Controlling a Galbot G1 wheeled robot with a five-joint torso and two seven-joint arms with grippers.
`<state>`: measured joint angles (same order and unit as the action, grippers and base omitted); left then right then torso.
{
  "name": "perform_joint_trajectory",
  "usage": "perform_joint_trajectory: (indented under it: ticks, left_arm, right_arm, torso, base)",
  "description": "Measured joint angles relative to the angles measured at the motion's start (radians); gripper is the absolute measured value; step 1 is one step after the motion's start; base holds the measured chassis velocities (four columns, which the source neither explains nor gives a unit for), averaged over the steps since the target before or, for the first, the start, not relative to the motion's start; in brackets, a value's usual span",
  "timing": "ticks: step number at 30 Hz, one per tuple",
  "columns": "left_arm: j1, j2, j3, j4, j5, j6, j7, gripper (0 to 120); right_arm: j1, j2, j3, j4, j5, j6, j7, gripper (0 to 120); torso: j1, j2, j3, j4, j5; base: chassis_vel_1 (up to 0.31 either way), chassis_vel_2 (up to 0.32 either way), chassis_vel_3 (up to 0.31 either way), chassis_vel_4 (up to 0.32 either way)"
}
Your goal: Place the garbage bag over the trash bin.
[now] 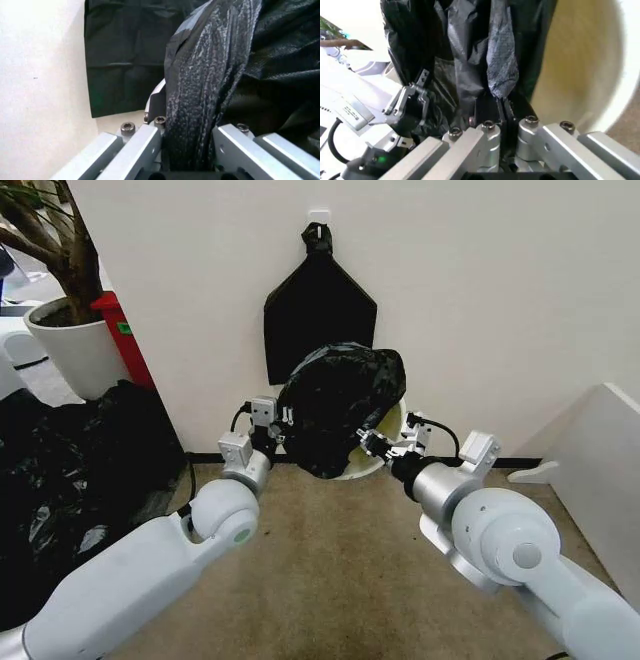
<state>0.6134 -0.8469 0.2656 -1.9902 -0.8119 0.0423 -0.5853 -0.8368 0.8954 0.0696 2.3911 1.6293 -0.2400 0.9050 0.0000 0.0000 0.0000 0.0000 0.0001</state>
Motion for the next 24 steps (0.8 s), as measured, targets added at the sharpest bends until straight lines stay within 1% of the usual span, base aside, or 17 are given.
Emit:
perform_joint_trajectory:
  ticks: [8,11,12,14,17,20,24]
  left_arm:
    - [-0.014,-0.006,-0.004,0.01,-0.029,-0.001,0.0,0]
    - [-0.015,-0.004,-0.027,0.01,-0.071,0.0,-0.002,0]
    - [-0.015,-0.004,-0.027,0.01,-0.071,0.0,-0.002,0]
    - [-0.008,0.001,-0.049,0.009,-0.088,0.0,0.002,0]
    - [0.002,0.009,-0.061,0.001,-0.093,-0.003,0.013,0]
    - [0.005,0.01,-0.064,-0.003,-0.096,-0.003,0.014,0]
    - [0.01,0.011,-0.08,-0.019,-0.142,-0.001,0.004,0]
  right_arm:
    - [-0.035,-0.047,0.037,0.027,0.006,-0.001,0.004,0]
    - [-0.077,-0.08,0.066,0.034,-0.01,-0.002,0.01,0]
    - [-0.077,-0.08,0.066,0.034,-0.01,-0.002,0.01,0]
    - [-0.117,-0.099,0.082,0.036,-0.05,-0.002,0.016,0]
    - [-0.169,-0.105,0.095,0.036,-0.103,-0.002,0.009,0]
    - [-0.18,-0.104,0.097,0.036,-0.115,-0.002,0.01,0]
    - [-0.226,-0.103,0.106,0.038,-0.141,-0.009,0.01,0]
  torso:
    - [0.0,0.0,0.0,0.0,0.0]
    - [0.0,0.0,0.0,-0.0001,-0.0002]
    - [0.0,0.0,0.0,-0.0001,-0.0002]
    - [0.0,0.0,0.0,-0.0001,0.0001]
    - [0.0,0.0,0.0,0.0,0.0001]
    - [0.0,0.0,0.0,0.0,0.0]
    - [0.0,0.0,0.0,0.0001,-0.0001]
  base:
    - [0.0,0.0,0.0,0.0]
    - [0.0,0.0,0.0,0.0]
    - [0.0,0.0,0.0,0.0]
    - [0.0,0.0,0.0,0.0]
    - [0.0,0.0,0.0,0.0]
    - [0.0,0.0,0.0,0.0]
    - [0.0,0.0,0.0,0.0]
